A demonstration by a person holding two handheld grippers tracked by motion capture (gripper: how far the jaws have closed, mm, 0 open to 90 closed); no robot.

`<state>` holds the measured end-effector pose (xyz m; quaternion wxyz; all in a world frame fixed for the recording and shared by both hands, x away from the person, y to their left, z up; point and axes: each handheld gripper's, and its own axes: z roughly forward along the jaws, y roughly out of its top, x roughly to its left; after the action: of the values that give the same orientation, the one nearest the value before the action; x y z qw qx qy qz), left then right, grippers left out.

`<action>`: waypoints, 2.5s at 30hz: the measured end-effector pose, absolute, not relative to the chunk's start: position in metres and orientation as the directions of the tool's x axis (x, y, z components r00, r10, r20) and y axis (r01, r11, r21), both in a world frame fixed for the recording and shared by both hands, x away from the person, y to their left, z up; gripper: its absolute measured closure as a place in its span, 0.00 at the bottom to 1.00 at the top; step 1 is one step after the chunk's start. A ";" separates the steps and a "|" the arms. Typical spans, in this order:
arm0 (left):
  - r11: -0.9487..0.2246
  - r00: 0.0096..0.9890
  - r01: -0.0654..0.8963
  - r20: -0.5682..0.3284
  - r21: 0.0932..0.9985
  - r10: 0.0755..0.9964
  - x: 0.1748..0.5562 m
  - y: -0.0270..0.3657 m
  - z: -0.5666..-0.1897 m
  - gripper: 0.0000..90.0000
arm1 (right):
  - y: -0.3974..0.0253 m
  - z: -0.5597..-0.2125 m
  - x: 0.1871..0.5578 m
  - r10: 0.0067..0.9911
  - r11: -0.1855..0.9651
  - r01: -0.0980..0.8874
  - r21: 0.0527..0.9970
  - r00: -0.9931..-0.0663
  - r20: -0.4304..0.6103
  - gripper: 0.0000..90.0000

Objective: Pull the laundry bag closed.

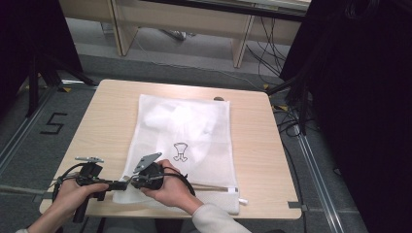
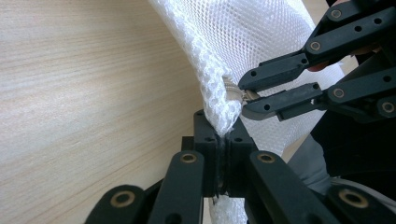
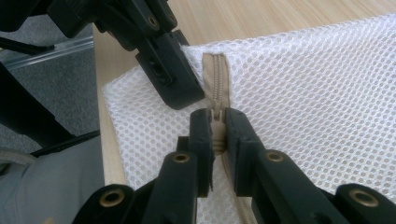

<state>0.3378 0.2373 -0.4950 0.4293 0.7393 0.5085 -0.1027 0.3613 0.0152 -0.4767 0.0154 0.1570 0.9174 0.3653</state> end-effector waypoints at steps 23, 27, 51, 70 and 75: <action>-0.115 0.468 0.833 -0.578 0.541 0.669 0.336 0.236 -0.492 0.96 | 0.011 -0.480 0.360 0.292 0.702 0.269 0.660 -0.953 0.077 0.92; -0.111 0.469 0.832 -0.582 0.544 0.665 0.336 0.236 -0.491 0.96 | 0.009 -0.479 0.359 0.298 0.705 0.273 0.655 -0.952 0.076 0.92; -0.120 0.475 0.824 -0.562 0.553 0.677 0.335 0.236 -0.490 0.96 | 0.000 -0.479 0.358 0.295 0.722 0.260 0.642 -0.954 0.054 0.92; -0.123 0.476 0.819 -0.544 0.560 0.691 0.336 0.237 -0.489 0.96 | -0.013 -0.480 0.358 0.302 0.736 0.260 0.625 -0.952 0.040 0.92; -0.121 0.475 0.818 -0.542 0.562 0.693 0.335 0.236 -0.490 0.96 | -0.016 -0.480 0.357 0.307 0.733 0.269 0.625 -0.951 0.049 0.92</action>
<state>0.3354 0.2363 -0.4897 0.4269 0.7452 0.5070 -0.0731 0.3571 -0.0164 -0.4796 0.0285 0.1546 0.9304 0.3313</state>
